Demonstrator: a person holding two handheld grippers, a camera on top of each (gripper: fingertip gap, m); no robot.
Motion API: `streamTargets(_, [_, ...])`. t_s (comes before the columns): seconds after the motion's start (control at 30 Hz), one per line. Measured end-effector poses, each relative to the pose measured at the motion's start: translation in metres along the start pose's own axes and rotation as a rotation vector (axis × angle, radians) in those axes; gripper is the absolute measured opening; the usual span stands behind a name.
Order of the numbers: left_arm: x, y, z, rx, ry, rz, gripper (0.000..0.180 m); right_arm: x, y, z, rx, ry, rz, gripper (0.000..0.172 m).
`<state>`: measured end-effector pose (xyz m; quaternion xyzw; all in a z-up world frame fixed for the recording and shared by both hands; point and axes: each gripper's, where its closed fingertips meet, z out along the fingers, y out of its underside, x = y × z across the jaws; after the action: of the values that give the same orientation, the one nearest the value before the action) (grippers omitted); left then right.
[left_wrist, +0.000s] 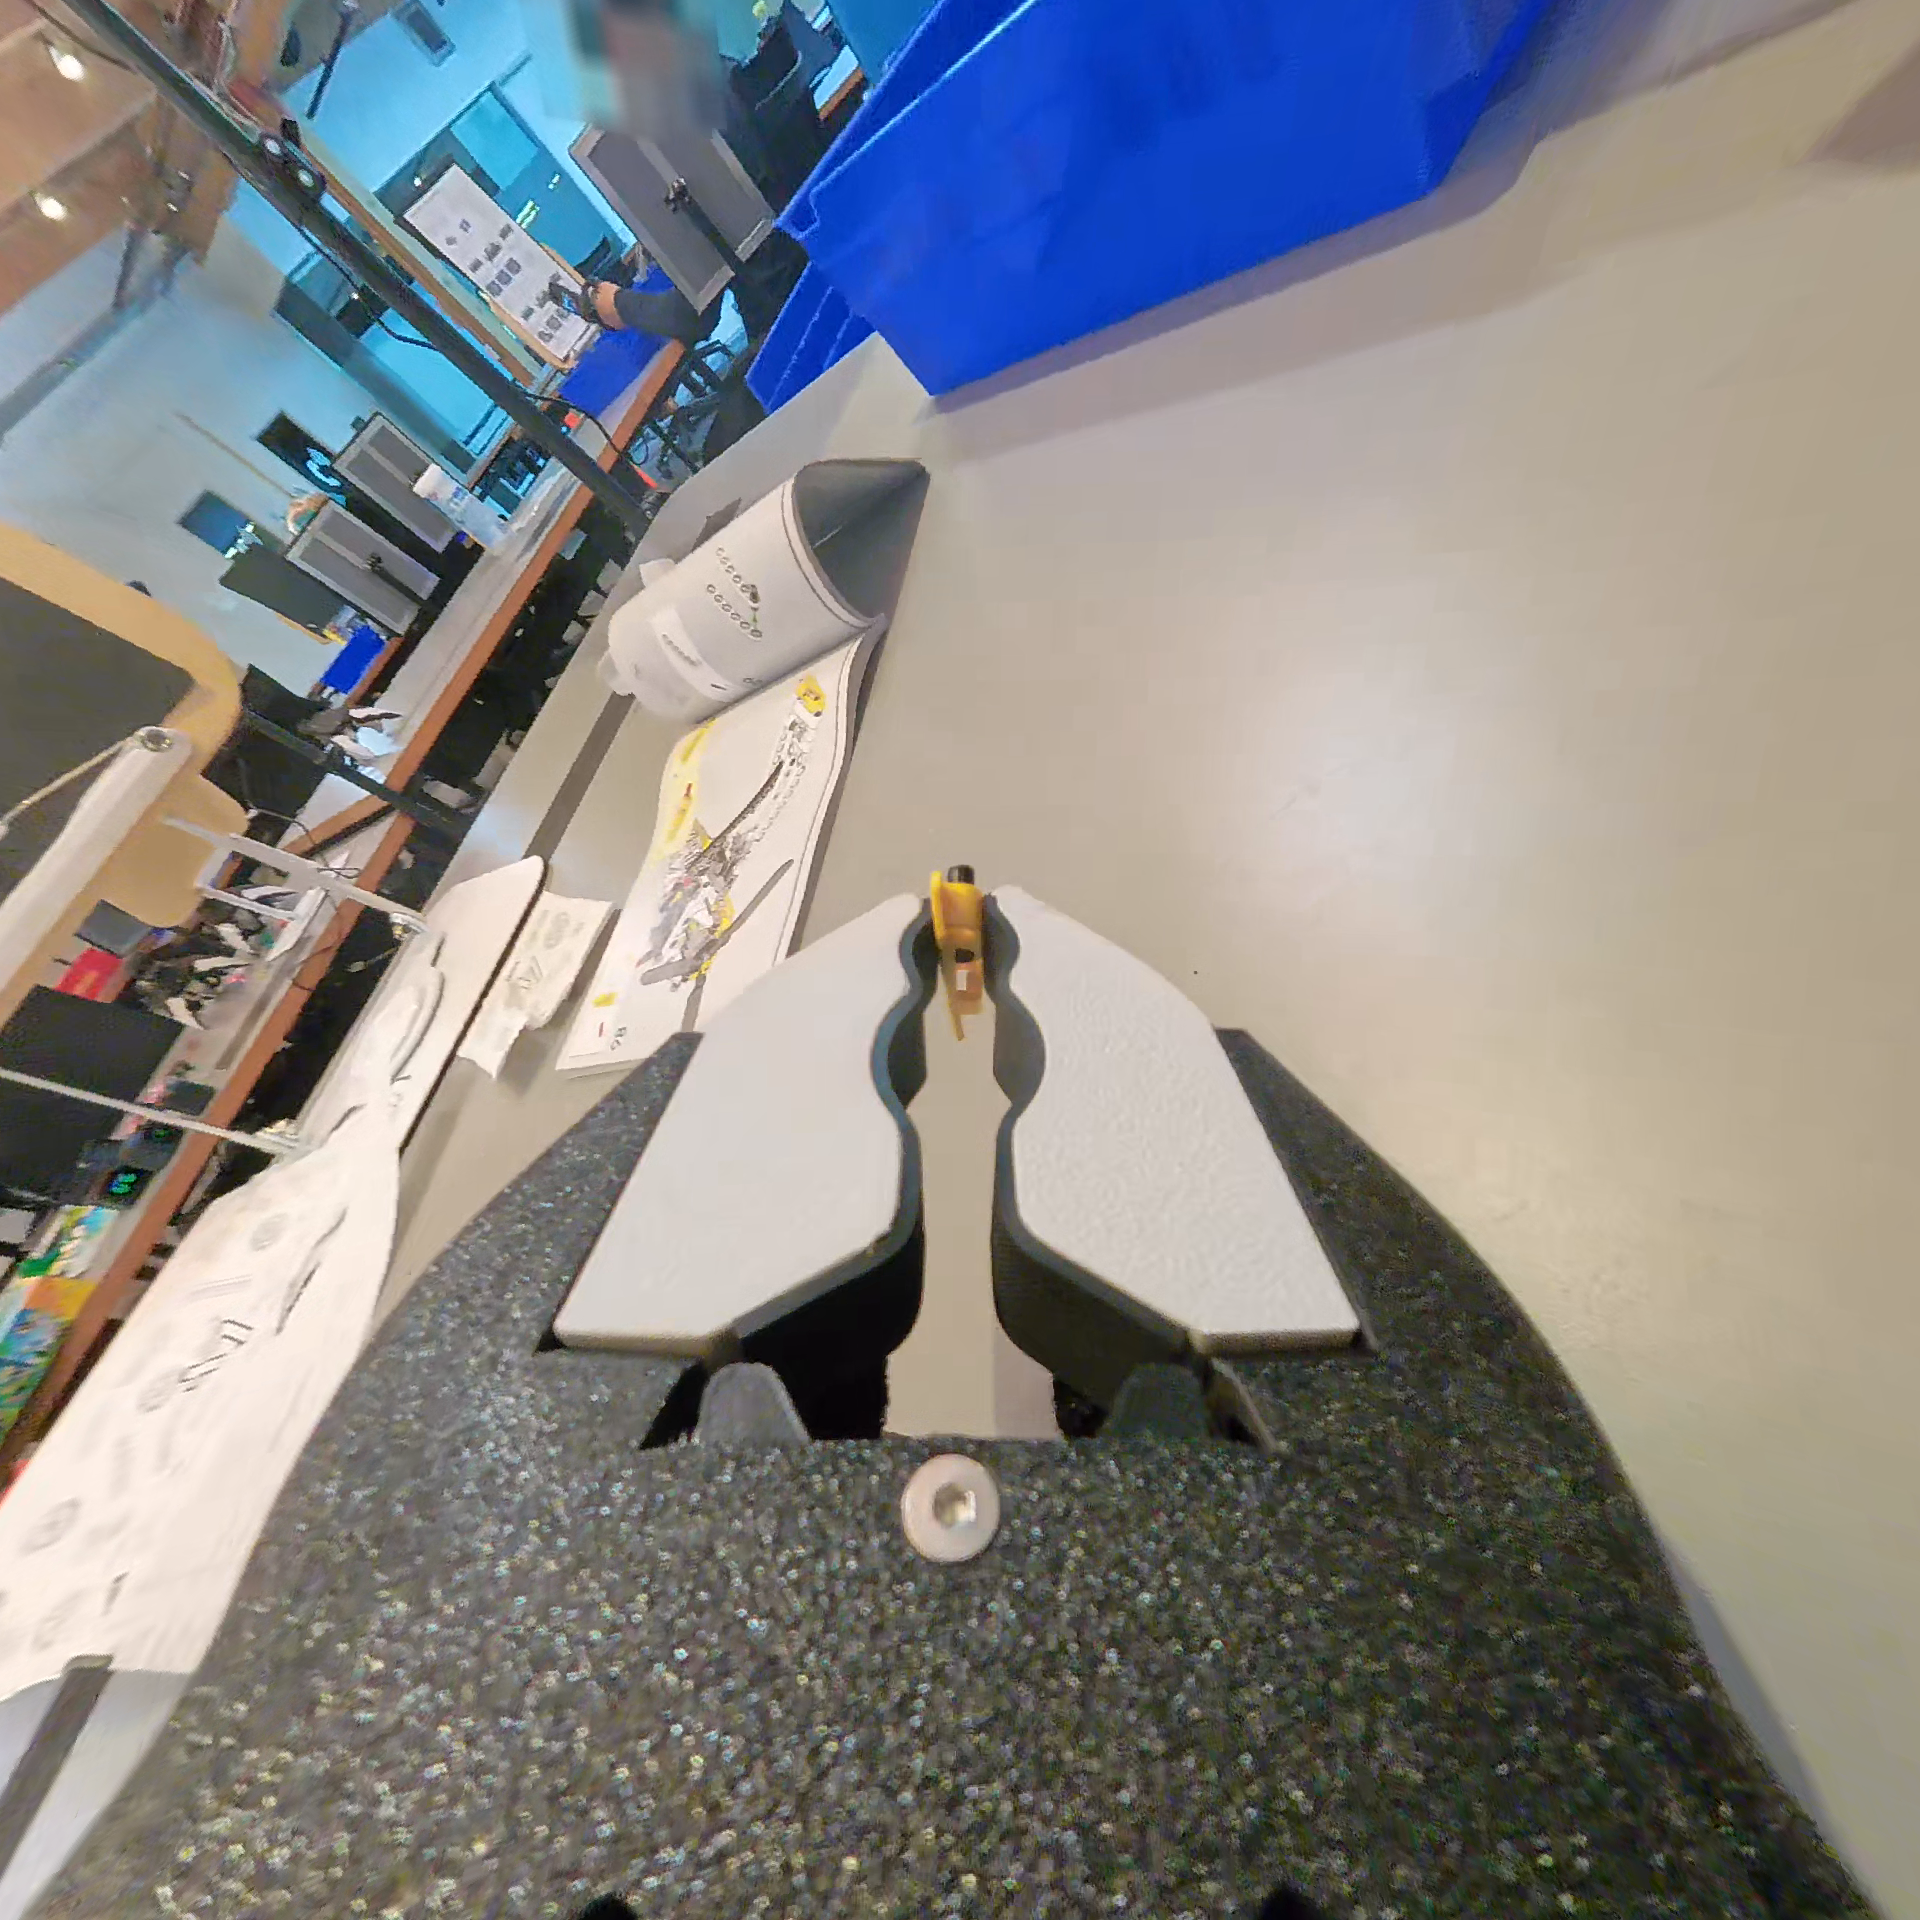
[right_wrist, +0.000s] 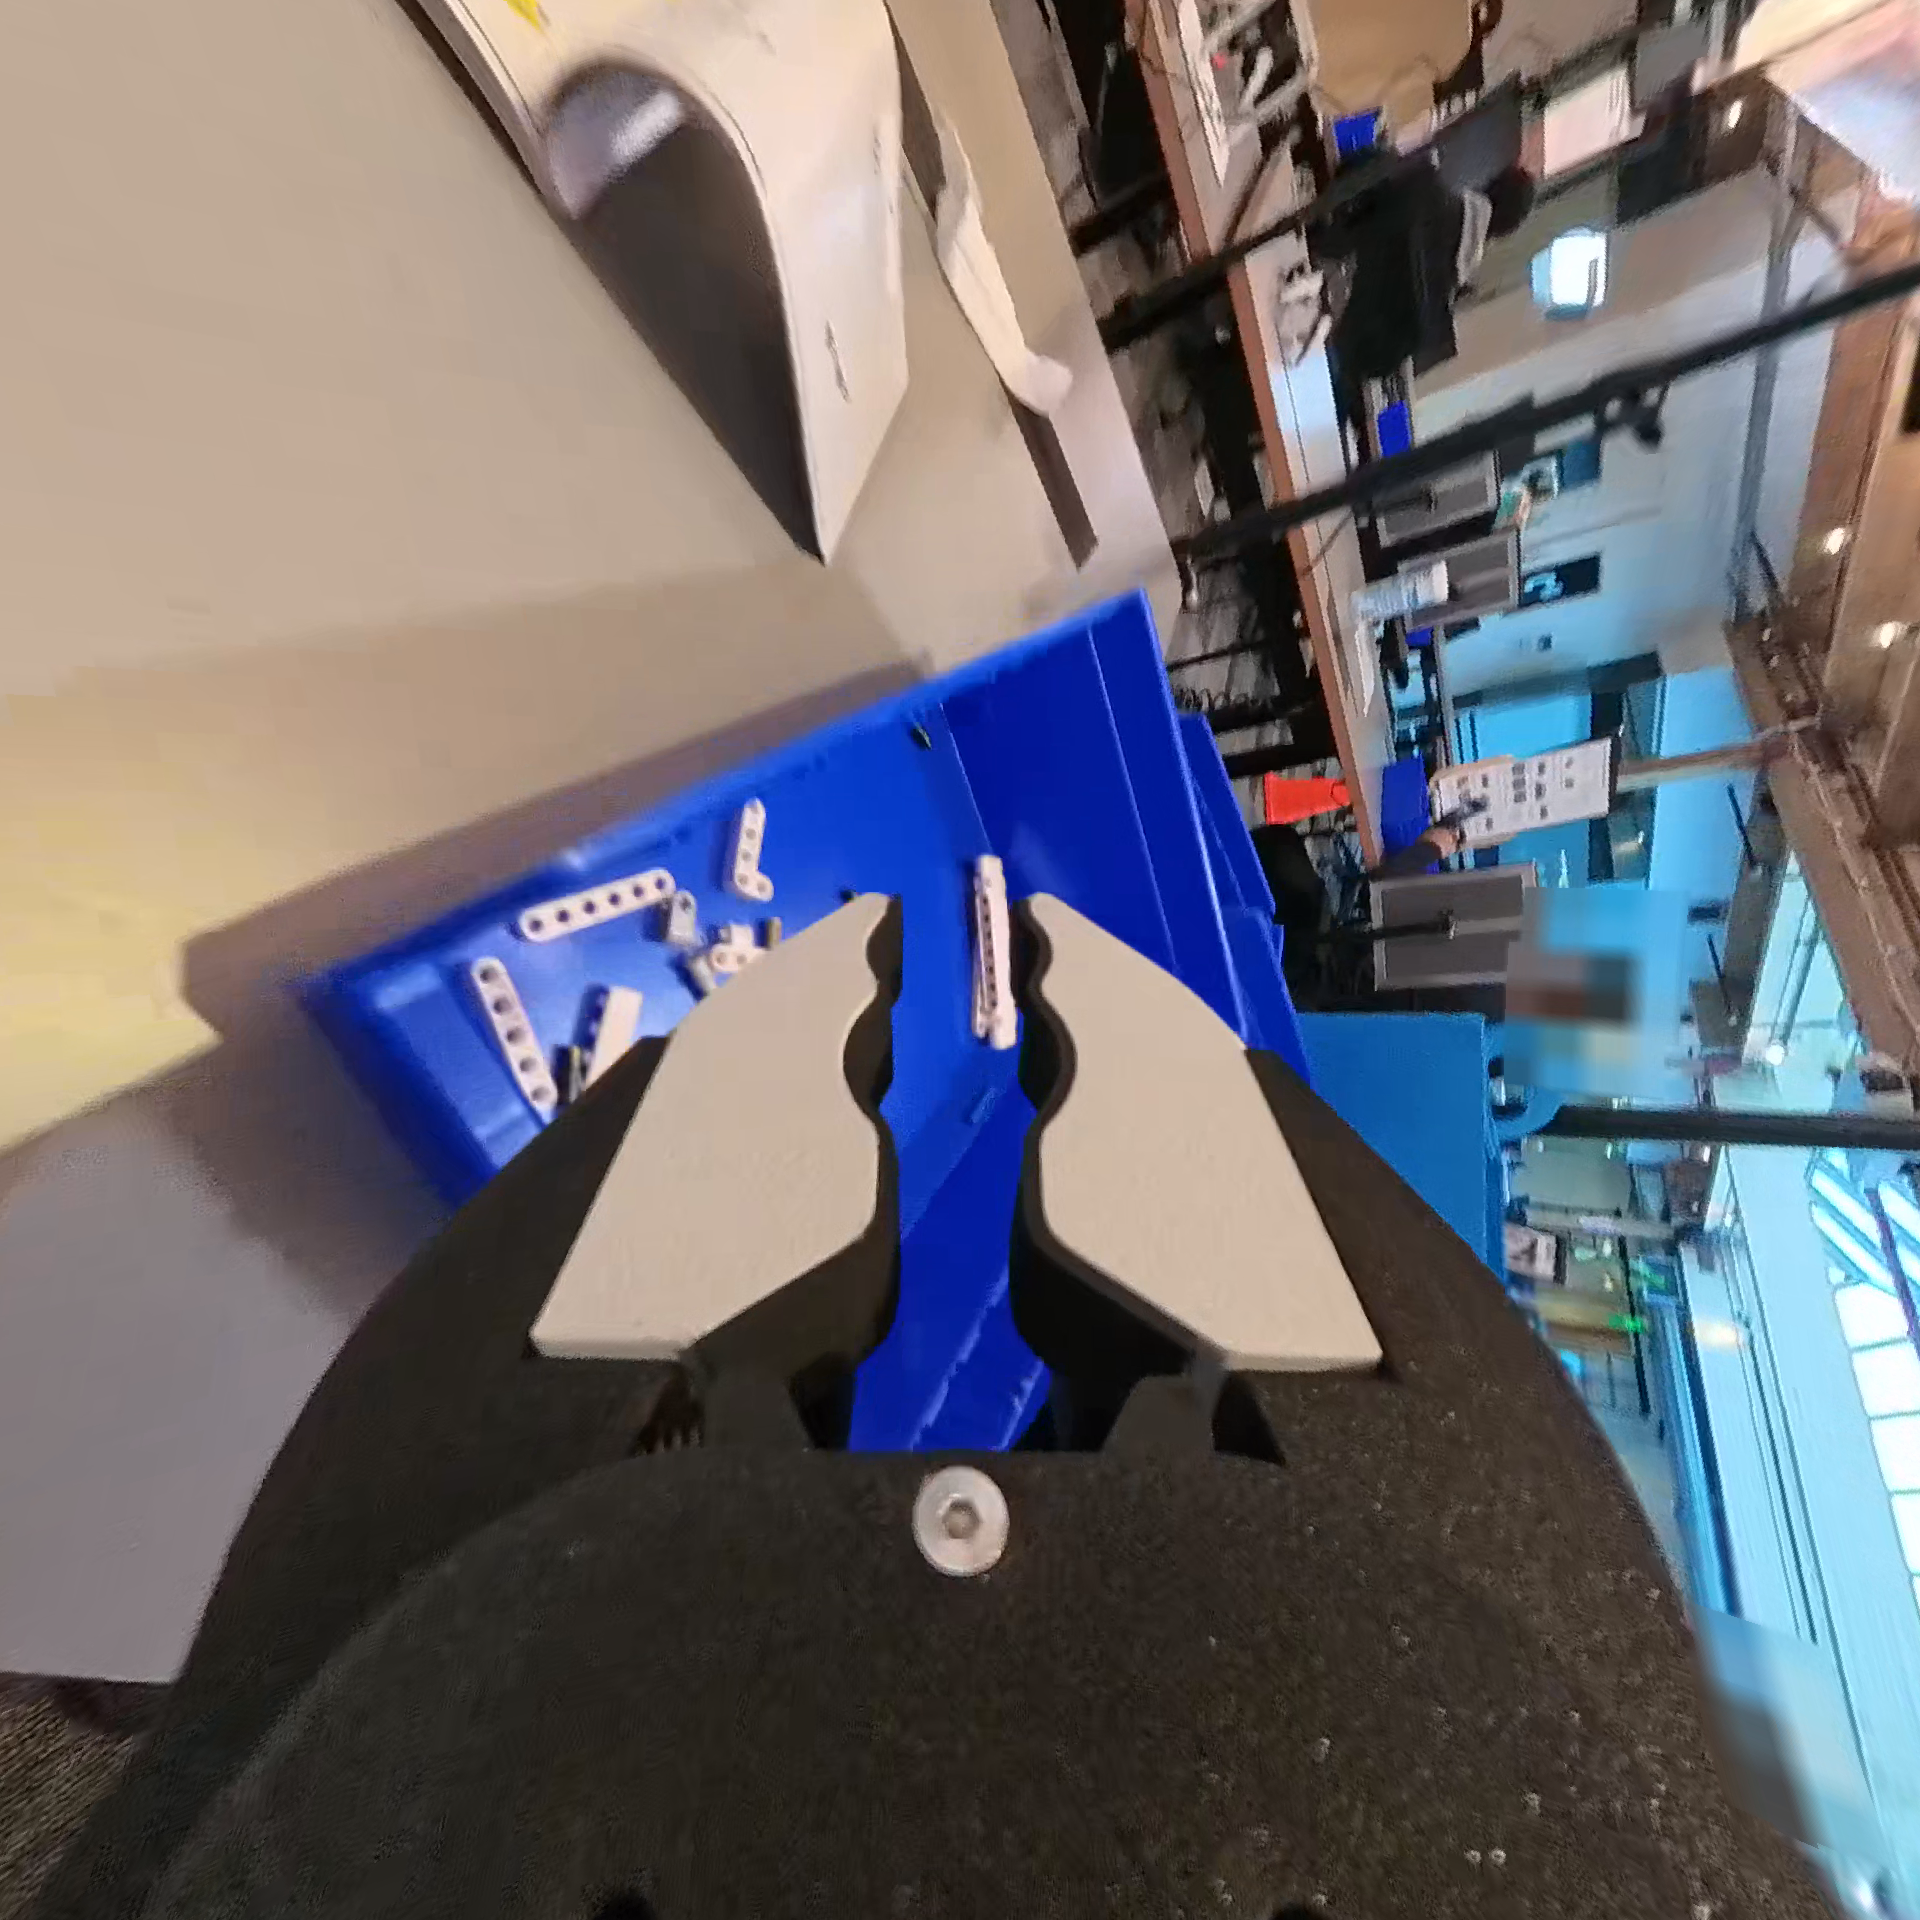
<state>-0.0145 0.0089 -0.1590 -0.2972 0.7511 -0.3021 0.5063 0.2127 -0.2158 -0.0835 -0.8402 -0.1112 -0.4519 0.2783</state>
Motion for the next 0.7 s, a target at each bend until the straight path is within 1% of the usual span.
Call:
streamTargets(0.1, [0.004, -0.005, -0.002, 0.043, 0.050, -0.047, 0.009, -0.015, -0.043, -0.010, 0.108, -0.038, -0.077, 0.019])
streamTargets(0.17, [0.005, -0.009, -0.004, 0.079, 0.084, -0.093, 0.009, -0.038, -0.080, -0.017, 0.207, -0.110, -0.120, 0.019])
streamTargets(0.3, [0.001, -0.008, -0.006, 0.101, 0.093, -0.130, 0.009, -0.109, -0.150, -0.024, 0.418, -0.309, -0.222, 0.019])
streamTargets(0.4, [0.001, -0.010, -0.008, 0.117, 0.102, -0.125, 0.009, -0.158, -0.189, -0.021, 0.531, -0.410, -0.307, 0.019])
streamTargets(0.47, [0.003, -0.009, -0.008, 0.110, 0.102, -0.105, 0.009, -0.180, -0.210, -0.018, 0.595, -0.445, -0.351, 0.019])
streamTargets(0.57, [0.005, -0.007, -0.007, 0.084, 0.089, -0.031, 0.009, -0.197, -0.234, -0.017, 0.672, -0.492, -0.362, 0.018])
streamTargets(0.7, [0.010, -0.008, -0.007, 0.092, 0.097, 0.028, 0.009, -0.206, -0.247, -0.016, 0.731, -0.590, -0.327, 0.018])
